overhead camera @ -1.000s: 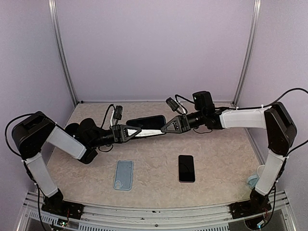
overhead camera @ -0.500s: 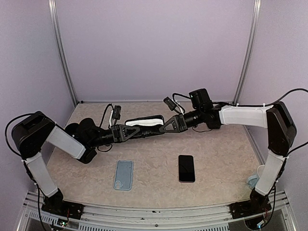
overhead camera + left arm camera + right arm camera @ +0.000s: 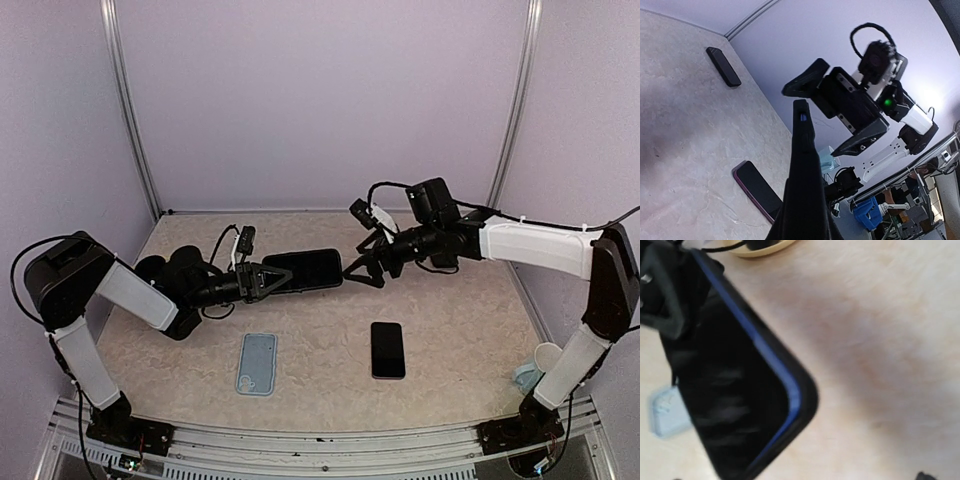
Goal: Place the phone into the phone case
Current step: Press the corner of the phone case at the bottom right corner of the phone case, then pass from the left arm to the right
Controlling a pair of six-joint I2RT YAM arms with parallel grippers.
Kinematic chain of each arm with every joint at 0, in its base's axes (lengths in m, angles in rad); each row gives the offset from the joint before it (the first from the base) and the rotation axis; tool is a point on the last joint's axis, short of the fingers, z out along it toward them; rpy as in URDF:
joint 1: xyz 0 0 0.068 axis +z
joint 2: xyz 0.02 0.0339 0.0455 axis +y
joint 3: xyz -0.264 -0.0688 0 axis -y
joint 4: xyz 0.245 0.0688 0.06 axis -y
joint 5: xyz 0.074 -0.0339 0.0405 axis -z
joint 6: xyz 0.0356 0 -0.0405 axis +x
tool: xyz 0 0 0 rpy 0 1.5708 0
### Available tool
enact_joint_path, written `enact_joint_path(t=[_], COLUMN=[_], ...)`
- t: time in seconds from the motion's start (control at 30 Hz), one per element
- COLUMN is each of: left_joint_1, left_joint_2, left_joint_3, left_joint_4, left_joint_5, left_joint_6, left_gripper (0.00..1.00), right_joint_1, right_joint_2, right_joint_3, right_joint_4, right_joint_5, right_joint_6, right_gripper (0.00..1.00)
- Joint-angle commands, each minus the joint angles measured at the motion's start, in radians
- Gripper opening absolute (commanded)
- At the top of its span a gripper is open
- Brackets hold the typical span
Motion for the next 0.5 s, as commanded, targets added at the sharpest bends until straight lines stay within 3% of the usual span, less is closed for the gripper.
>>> enact_joint_path(t=[0.0, 0.17, 0.47], left_joint_1=[-0.01, -0.027, -0.063], left_joint_2=[-0.033, -0.046, -0.087], left_joint_3=[0.039, 0.059, 0.106], left_joint_4=[-0.022, -0.117, -0.278], left_joint_5=[-0.016, -0.033, -0.082], left_joint_6=[0.001, 0.048, 0.141], left_gripper=[0.0, 0.0, 0.0], right_joint_1=[0.06, 0.128, 0.248], right_joint_2=[-0.152, -0.188, -0.045], right_joint_3=[-0.118, -0.15, 0.014], right_joint_4=[0.102, 0.143, 0.071], right_joint_5=[0.183, 0.259, 0.362], right_joint_6=[-0.297, -0.436, -0.521], right_gripper=[1.0, 1.0, 1.0])
